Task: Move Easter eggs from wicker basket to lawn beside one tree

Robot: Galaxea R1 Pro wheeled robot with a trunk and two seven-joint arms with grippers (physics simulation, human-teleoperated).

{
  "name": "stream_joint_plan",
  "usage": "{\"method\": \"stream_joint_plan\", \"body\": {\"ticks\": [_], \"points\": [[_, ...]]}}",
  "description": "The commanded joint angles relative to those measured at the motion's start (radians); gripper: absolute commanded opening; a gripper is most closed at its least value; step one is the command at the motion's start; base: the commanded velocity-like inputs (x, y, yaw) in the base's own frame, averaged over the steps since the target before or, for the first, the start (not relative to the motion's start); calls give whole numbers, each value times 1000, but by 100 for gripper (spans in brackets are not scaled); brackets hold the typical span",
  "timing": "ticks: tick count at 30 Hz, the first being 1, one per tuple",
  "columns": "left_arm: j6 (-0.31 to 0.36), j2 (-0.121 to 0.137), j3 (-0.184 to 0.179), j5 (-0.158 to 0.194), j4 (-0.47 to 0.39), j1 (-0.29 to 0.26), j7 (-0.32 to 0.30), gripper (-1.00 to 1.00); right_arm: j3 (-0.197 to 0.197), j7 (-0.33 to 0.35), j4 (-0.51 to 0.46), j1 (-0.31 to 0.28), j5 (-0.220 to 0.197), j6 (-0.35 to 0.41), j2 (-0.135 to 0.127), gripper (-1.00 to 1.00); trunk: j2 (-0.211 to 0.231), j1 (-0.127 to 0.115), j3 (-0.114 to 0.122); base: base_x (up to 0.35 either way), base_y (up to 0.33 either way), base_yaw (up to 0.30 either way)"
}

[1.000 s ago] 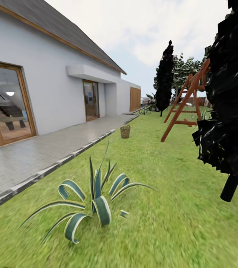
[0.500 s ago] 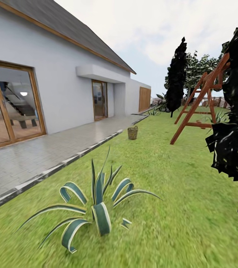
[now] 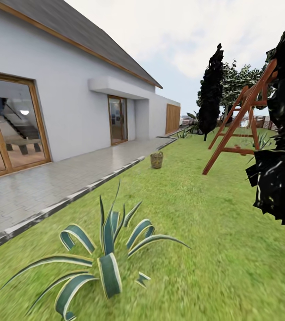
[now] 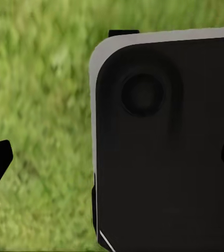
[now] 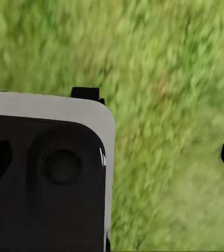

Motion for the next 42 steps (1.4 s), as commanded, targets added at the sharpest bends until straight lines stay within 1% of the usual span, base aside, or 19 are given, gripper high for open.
{"method": "stream_joint_plan", "body": {"ticks": [1, 8, 22, 27, 35, 42], "points": [[-1, 0, -1, 0, -2, 1, 0, 100, 6, 0, 3, -1, -1, -6, 0, 100, 0, 1, -1, 277, -212, 0], [-1, 0, -1, 0, -2, 1, 0, 100, 6, 0, 3, -1, 0, -6, 0, 100, 0, 1, -1, 277, -212, 18], [-1, 0, -1, 0, -2, 1, -1, 100, 5, -2, 3, -1, -2, -6, 0, 100, 0, 1, -1, 277, -212, 260], [-1, 0, -1, 0, -2, 1, 0, 100, 5, -2, 3, -1, -1, -6, 0, 100, 0, 1, -1, 254, -194, 86], [-2, 1, -1, 0, -2, 1, -2, 100, 5, -2, 3, -1, -1, -6, 0, 100, 0, 1, -1, 51, -51, 7], [-2, -1, -1, 0, -2, 1, -2, 100, 5, -2, 3, -1, -2, -6, 0, 100, 0, 1, -1, 18, -248, 73]]}}
